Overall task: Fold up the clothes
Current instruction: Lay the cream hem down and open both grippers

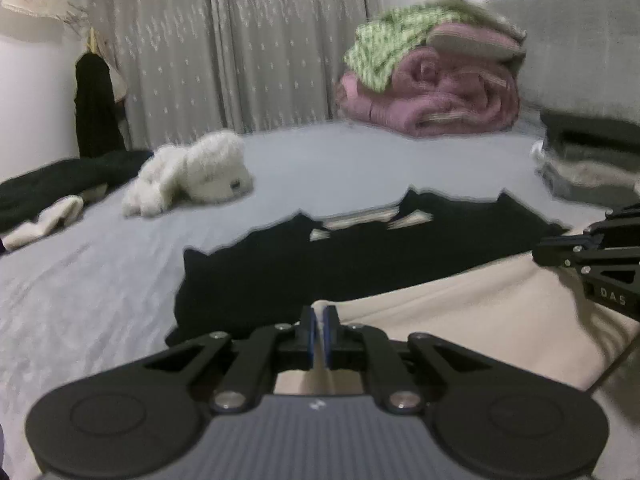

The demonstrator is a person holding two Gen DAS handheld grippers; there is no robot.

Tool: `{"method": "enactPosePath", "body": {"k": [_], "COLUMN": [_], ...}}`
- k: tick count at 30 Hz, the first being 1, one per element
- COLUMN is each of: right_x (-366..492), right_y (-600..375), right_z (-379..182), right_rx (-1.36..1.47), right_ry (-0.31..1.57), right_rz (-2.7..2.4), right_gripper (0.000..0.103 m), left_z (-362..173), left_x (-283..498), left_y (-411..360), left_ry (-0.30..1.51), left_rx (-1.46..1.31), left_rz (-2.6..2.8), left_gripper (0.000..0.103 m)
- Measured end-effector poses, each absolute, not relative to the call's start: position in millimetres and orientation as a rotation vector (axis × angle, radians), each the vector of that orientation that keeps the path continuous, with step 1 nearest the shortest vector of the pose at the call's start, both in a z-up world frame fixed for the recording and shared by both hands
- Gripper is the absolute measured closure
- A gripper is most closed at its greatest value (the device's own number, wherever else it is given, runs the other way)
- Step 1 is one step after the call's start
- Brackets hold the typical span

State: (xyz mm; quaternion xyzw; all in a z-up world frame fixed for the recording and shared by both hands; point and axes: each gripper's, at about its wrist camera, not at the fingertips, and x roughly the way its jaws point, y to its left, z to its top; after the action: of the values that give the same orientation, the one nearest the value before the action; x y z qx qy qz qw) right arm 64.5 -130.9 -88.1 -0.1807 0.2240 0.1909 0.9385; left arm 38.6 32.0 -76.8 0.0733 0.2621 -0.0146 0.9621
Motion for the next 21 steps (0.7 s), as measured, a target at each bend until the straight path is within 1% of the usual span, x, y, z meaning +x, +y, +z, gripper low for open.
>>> {"method": "enactPosePath", "body": {"k": [1, 3, 4, 5, 6, 7, 8, 9, 10, 12, 14, 15, 16, 21], "right_x": [68, 68, 67, 67, 66, 65, 64, 64, 65, 69, 76, 79, 81, 79], "right_y": [-129, -128, -127, -126, -126, -127, -129, -131, -132, -138, -148, -153, -157, -169], "right_z": [-94, -101, -101, -100, -99, -97, -96, -94, -93, -92, -95, -95, -95, -87], "right_rx": [-0.383, -0.406, -0.419, -0.425, -0.426, -0.424, -0.418, -0.41, -0.402, -0.379, -0.345, -0.333, -0.325, -0.318], "right_ry": [0.484, 0.489, 0.482, 0.479, 0.475, 0.469, 0.464, 0.462, 0.459, 0.473, 0.512, 0.519, 0.525, 0.536], "right_rz": [0.394, 0.395, 0.395, 0.392, 0.387, 0.386, 0.383, 0.376, 0.368, 0.346, 0.326, 0.319, 0.313, 0.261], "right_gripper": [0.1, 0.098, 0.092, 0.09, 0.089, 0.089, 0.089, 0.088, 0.087, 0.086, 0.086, 0.083, 0.081, 0.08], "left_z": [-82, -88, -87, -87, -86, -84, -83, -81, -81, -83, -86, -86, -85, -79], "left_x": [43, 46, 46, 45, 43, 42, 40, 39, 39, 40, 41, 40, 39, 29], "left_y": [31, 29, 28, 27, 27, 27, 28, 29, 32, 37, 45, 49, 53, 70], "left_ry": [0.562, 0.581, 0.583, 0.579, 0.572, 0.561, 0.55, 0.54, 0.545, 0.562, 0.579, 0.582, 0.584, 0.583], "left_rx": [0.159, 0.178, 0.187, 0.191, 0.194, 0.193, 0.191, 0.19, 0.187, 0.18, 0.17, 0.168, 0.17, 0.171], "left_rz": [-0.024, -0.015, -0.013, -0.005, 0.004, 0.013, 0.021, 0.029, 0.033, 0.042, 0.052, 0.055, 0.066, 0.118], "left_gripper": [0.093, 0.093, 0.093, 0.09, 0.083, 0.079, 0.071, 0.066, 0.065, 0.06, 0.058, 0.056, 0.056, 0.056]}}
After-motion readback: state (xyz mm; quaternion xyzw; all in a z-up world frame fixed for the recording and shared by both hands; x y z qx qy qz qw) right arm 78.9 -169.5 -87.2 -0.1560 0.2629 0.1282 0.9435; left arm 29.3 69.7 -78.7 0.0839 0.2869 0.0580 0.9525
